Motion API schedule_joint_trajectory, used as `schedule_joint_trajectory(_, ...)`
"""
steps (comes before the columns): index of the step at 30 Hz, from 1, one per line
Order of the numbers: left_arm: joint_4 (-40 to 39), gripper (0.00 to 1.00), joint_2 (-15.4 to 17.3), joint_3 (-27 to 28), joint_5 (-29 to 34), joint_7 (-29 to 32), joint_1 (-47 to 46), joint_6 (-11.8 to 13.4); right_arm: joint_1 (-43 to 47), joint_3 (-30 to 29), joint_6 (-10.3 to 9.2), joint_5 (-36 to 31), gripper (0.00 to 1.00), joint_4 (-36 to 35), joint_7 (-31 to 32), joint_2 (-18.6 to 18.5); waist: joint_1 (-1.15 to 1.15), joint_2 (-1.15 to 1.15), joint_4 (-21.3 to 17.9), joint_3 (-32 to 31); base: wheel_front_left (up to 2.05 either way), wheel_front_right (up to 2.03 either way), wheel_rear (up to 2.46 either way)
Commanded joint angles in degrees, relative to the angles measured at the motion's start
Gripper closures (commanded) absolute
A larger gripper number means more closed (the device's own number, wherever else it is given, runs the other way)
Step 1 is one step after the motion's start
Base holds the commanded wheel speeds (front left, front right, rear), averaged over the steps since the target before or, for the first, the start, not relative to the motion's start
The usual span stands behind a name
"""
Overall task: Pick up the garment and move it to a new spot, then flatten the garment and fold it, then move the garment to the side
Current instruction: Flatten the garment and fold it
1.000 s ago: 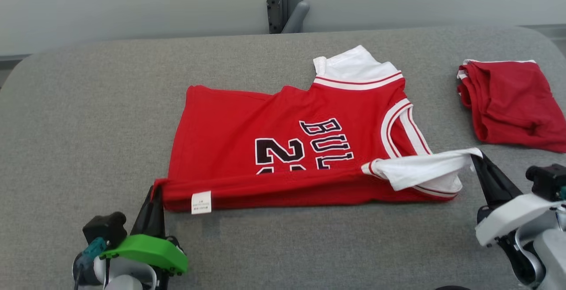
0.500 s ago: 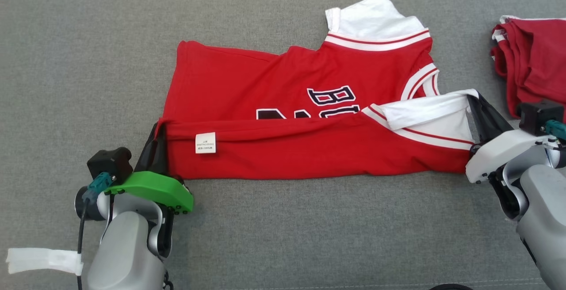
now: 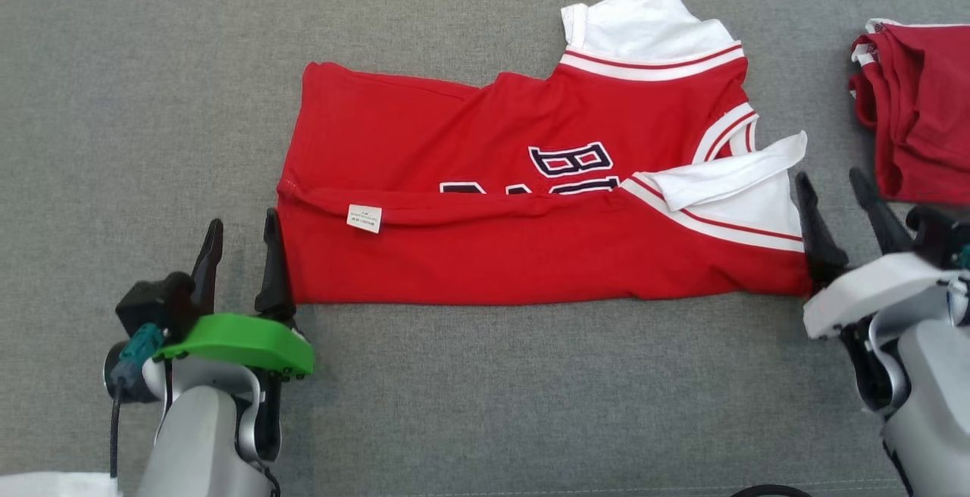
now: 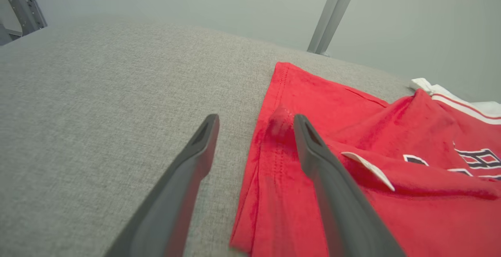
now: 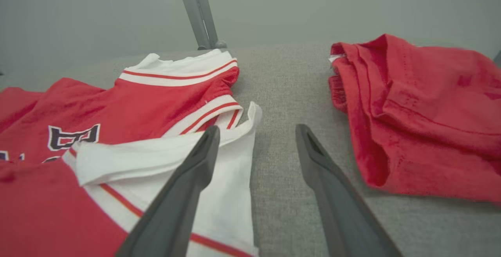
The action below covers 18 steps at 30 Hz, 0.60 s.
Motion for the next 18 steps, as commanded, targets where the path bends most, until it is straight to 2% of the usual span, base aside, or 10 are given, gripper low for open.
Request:
schedule_joint_trajectory(1, -0.3, 0.0, 0.39, 0.56, -0.28, 0.03, 1.16, 0.45, 1.57, 0.02, -0.12, 0.11, 0.0, -0.43, -0.15, 0.04, 0.0, 0.0, -0.41, -1.36, 0.0, 0.0, 0.0)
schedule_joint_trajectory(9, -0.63, 0.0, 0.34, 0.76, -0.94, 0.03, 8.81, 0.79, 10.54, 1.96, -0.12, 2.02, 0.0, -0.66, -0.15, 1.92, 0.0, 0.0, -1.74, -3.63, 0.0, 0.0, 0.0)
schedule_joint_trajectory(18, -0.96, 0.0, 0.36, -1.73, -1.32, 0.03, 7.88, 1.03, 8.55, 3.8, -0.12, 2.83, 0.0, 4.45, -0.14, 2.75, 0.0, 0.0, -0.88, -2.31, 0.0, 0.0, 0.0)
